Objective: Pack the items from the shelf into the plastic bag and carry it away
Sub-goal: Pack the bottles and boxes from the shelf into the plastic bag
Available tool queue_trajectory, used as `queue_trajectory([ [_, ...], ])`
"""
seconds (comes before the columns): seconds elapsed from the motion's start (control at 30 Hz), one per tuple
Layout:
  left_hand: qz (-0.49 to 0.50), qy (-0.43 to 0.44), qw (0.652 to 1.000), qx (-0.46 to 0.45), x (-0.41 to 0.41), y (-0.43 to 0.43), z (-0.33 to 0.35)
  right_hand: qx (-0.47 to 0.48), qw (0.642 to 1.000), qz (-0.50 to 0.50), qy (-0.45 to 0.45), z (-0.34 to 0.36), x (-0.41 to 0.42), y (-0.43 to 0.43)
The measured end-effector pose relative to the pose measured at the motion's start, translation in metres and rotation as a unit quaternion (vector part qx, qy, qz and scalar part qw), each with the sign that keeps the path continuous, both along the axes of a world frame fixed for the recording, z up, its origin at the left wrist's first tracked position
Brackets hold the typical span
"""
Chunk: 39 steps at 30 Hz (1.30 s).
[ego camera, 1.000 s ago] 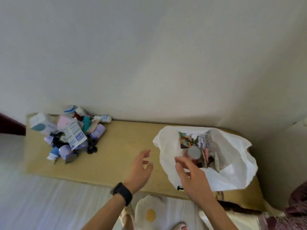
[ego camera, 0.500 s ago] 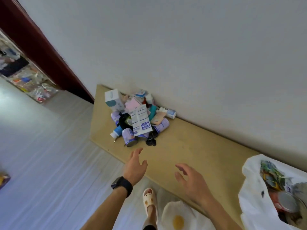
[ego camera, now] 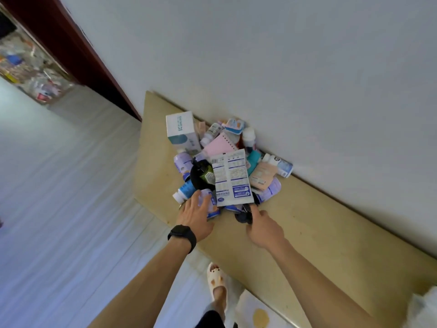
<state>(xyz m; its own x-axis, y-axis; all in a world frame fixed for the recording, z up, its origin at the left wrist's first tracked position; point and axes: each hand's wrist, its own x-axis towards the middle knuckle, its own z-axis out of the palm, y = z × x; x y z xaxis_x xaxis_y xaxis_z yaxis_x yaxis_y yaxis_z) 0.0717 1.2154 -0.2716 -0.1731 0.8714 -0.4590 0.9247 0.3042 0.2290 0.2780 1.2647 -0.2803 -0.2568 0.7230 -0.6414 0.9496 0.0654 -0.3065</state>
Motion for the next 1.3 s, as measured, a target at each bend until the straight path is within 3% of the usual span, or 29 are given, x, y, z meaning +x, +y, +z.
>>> queue_trajectory([
  [0.1, -0.019, 0.001, 1.0, -0.013, -0.002, 0.007, -0.006, 0.016, 0.998, 0.015, -0.053, -0.009, -0.006, 0.011],
  [0.27, -0.017, -0.006, 1.0, -0.01, 0.004, -0.006, -0.01, 0.028, 0.997, -0.011, -0.066, -0.016, 0.001, -0.003],
  [0.57, -0.023, -0.073, 0.995, -0.058, 0.041, -0.057, -0.001, -0.045, 0.979, -0.196, -0.039, -0.015, 0.064, -0.084],
  [0.63, 0.007, -0.104, 0.993, -0.058, 0.051, -0.06, 0.002, -0.074, 0.947, -0.31, 0.047, -0.012, 0.084, -0.097],
  [0.67, 0.034, -0.132, 0.989, -0.066, 0.056, -0.06, 0.004, -0.09, 0.911, -0.388, 0.104, -0.007, 0.095, -0.103],
  [0.73, 0.089, -0.196, 0.973, -0.085, 0.07, -0.063, 0.008, -0.118, 0.795, -0.551, 0.222, 0.009, 0.119, -0.114],
  [0.8, 0.115, -0.256, 0.954, -0.105, 0.091, -0.067, 0.013, -0.122, 0.677, -0.649, 0.324, 0.031, 0.147, -0.127],
  [0.87, 0.124, -0.306, 0.938, -0.104, 0.12, -0.073, 0.021, -0.115, 0.617, -0.679, 0.381, 0.051, 0.18, -0.145],
  [1.03, 0.165, -0.432, 0.883, -0.08, 0.217, -0.098, 0.059, -0.077, 0.571, -0.68, 0.454, 0.093, 0.258, -0.199],
  [1.3, 0.081, -0.565, 0.818, -0.072, 0.368, -0.14, 0.142, -0.013, 0.622, -0.589, 0.516, 0.18, 0.396, -0.29],
])
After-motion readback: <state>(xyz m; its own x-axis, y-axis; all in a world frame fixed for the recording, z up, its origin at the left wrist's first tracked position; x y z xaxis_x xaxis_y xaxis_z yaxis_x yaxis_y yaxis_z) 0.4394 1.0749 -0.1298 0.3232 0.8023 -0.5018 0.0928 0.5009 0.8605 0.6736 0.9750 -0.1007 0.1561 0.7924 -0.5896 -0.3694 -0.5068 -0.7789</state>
